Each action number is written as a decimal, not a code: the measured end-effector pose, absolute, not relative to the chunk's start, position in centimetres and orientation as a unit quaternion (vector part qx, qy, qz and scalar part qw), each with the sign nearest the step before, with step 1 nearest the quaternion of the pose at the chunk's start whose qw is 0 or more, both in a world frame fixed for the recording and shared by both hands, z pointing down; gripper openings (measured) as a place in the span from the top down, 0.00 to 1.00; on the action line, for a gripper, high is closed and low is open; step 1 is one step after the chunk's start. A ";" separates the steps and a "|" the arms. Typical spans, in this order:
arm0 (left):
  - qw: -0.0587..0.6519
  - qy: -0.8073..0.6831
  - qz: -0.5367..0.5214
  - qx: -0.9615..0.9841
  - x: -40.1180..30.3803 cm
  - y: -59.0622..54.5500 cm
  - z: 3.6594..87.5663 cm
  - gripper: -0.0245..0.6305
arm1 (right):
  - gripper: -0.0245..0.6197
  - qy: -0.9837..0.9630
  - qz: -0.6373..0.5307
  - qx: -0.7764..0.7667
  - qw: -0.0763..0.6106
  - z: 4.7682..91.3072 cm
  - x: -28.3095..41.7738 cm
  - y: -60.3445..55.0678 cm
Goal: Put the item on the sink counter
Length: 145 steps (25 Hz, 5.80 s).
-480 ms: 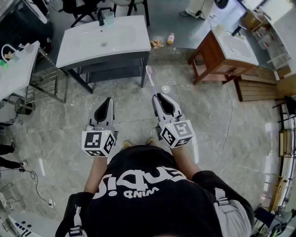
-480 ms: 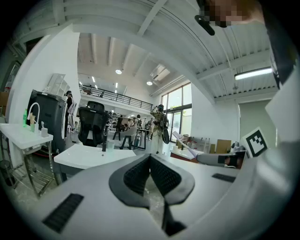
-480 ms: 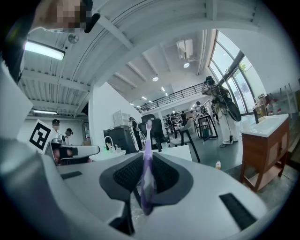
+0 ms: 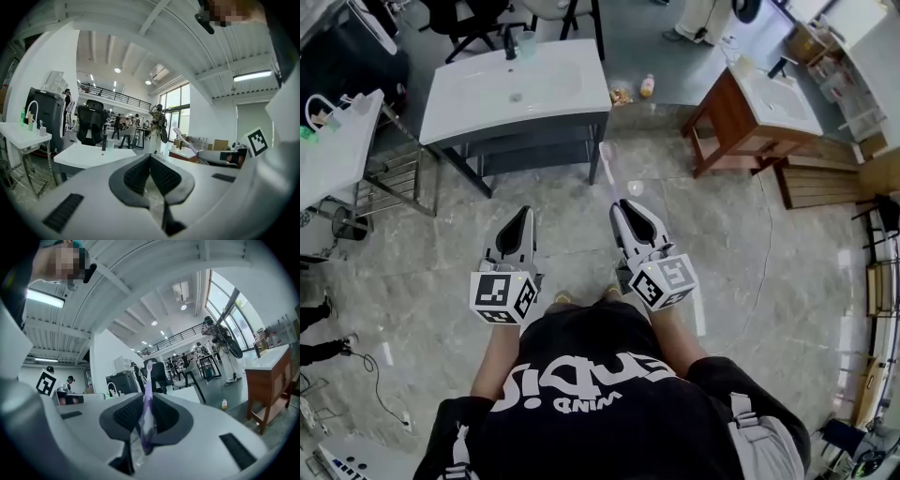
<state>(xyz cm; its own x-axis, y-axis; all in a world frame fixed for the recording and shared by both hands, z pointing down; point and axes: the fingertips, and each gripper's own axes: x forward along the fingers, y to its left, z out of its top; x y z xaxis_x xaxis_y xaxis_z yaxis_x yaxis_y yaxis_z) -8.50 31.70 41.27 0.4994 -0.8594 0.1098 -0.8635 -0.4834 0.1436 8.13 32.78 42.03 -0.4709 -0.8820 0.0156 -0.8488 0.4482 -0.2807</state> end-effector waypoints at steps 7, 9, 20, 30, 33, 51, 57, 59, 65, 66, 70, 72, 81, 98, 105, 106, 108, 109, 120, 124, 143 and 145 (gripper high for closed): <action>0.081 -0.483 0.013 0.872 -10.5 32.3 42.2 0.93 | 0.85 0.838 -0.114 -0.527 0.086 42.2 6.4 33.8; 0.083 -0.481 0.012 0.873 -10.9 32.3 42.5 0.93 | 0.85 0.835 -0.114 -0.531 0.087 42.4 6.1 33.9; 0.084 -0.470 0.012 0.879 -10.8 30.3 42.4 0.93 | 0.85 0.831 -0.115 -0.538 0.087 42.4 5.6 32.1; 0.082 -0.467 0.012 0.880 -10.4 26.3 42.9 0.93 | 0.85 0.834 -0.114 -0.532 0.088 43.1 5.8 27.9; 0.081 -0.471 0.011 0.878 -10.6 24.6 42.8 0.93 | 0.85 0.839 -0.111 -0.525 0.091 43.1 5.5 26.1; 0.096 -0.469 0.025 0.877 -8.7 13.0 42.4 0.93 | 0.85 0.844 -0.128 -0.513 0.093 42.0 7.0 14.1; 0.098 -0.476 0.027 0.874 -7.3 9.8 42.1 0.93 | 0.85 0.850 -0.133 -0.502 0.089 41.9 8.2 10.4; 0.097 -0.479 0.028 0.872 -6.9 8.7 41.9 0.93 | 0.85 0.853 -0.135 -0.497 0.088 41.9 8.6 9.3; 0.091 -0.496 0.022 0.863 -5.9 5.2 41.3 0.93 | 0.85 0.862 -0.138 -0.479 0.088 41.6 9.5 5.2; 0.091 -0.500 0.020 0.861 -5.7 4.6 41.2 0.93 | 0.85 0.864 -0.137 -0.476 0.087 41.6 9.7 4.6; 0.093 -0.511 0.012 0.854 -4.8 2.6 41.2 0.93 | 0.85 0.869 -0.138 -0.468 0.084 41.5 10.8 2.6; 0.091 -0.517 0.010 0.851 -4.6 1.9 41.0 0.93 | 0.85 0.872 -0.138 -0.461 0.084 41.4 11.1 1.8; 0.084 -0.539 0.010 0.838 -4.7 0.0 40.8 0.93 | 0.85 0.882 -0.145 -0.439 0.086 41.8 11.1 -0.9; 0.092 -0.507 0.010 0.857 -5.4 -8.7 41.2 0.93 | 0.85 0.876 -0.151 -0.453 0.069 42.5 8.8 -7.9; 0.093 -0.494 0.013 0.865 -6.7 -13.5 41.3 0.93 | 0.85 0.873 -0.151 -0.459 0.059 42.8 7.1 -12.5; 0.093 -0.492 0.013 0.866 -6.9 -14.3 41.2 0.93 | 0.85 0.873 -0.151 -0.460 0.059 42.8 6.8 -13.2; 0.092 -0.488 0.013 0.868 -7.4 -15.8 41.1 0.93 | 0.85 0.872 -0.150 -0.463 0.057 42.7 6.3 -14.6; 0.091 -0.485 0.014 0.870 -7.7 -16.4 41.0 0.93 | 0.85 0.871 -0.149 -0.465 0.056 42.6 6.0 -15.3; 0.095 -0.450 0.022 0.888 -9.3 -22.5 41.3 0.93 | 0.85 0.857 -0.142 -0.492 0.049 42.5 3.6 -21.3; 0.101 -0.444 0.025 0.890 -9.0 -24.1 41.3 0.93 | 0.85 0.857 -0.142 -0.493 0.047 42.1 3.6 -22.7; 0.106 -0.454 0.030 0.884 -7.4 -27.8 42.0 0.93 | 0.85 0.875 -0.125 -0.468 0.015 42.9 4.3 -28.2; 0.107 -0.456 0.033 0.883 -7.5 -28.0 42.1 0.93 | 0.85 0.876 -0.126 -0.466 0.008 43.5 4.2 -28.7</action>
